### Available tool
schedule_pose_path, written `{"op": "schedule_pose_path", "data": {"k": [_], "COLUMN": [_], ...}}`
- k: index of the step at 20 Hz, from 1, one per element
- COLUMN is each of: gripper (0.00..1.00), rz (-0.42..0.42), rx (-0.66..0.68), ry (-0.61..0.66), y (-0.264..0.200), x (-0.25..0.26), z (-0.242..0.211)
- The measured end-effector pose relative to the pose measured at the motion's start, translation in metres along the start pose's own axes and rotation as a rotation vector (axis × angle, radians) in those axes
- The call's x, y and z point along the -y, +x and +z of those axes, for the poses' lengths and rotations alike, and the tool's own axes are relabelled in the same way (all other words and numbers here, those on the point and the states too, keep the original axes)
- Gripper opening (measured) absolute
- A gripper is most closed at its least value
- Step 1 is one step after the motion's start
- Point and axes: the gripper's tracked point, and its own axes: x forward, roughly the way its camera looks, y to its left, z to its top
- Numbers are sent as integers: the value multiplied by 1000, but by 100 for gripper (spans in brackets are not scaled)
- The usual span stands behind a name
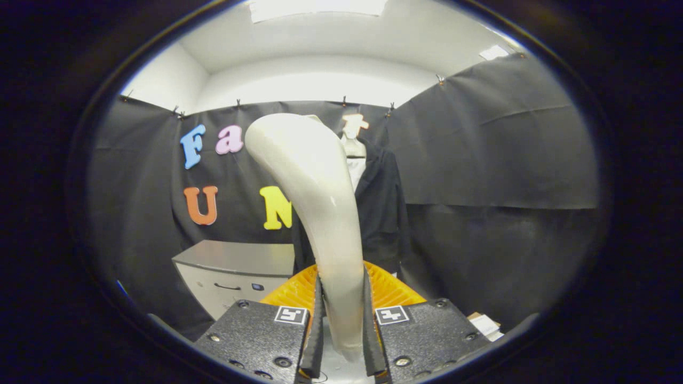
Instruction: Iron the clothes twice with a garment steamer, once on the left side and once on the right side.
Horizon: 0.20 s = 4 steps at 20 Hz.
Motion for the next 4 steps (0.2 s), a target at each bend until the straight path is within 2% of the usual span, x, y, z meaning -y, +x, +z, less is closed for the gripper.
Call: {"op": "schedule_pose_path", "data": {"k": [4], "gripper": [33], "rz": [63], "rx": [39], "ry": [11], "y": [-12], "x": [6], "z": [14]}}
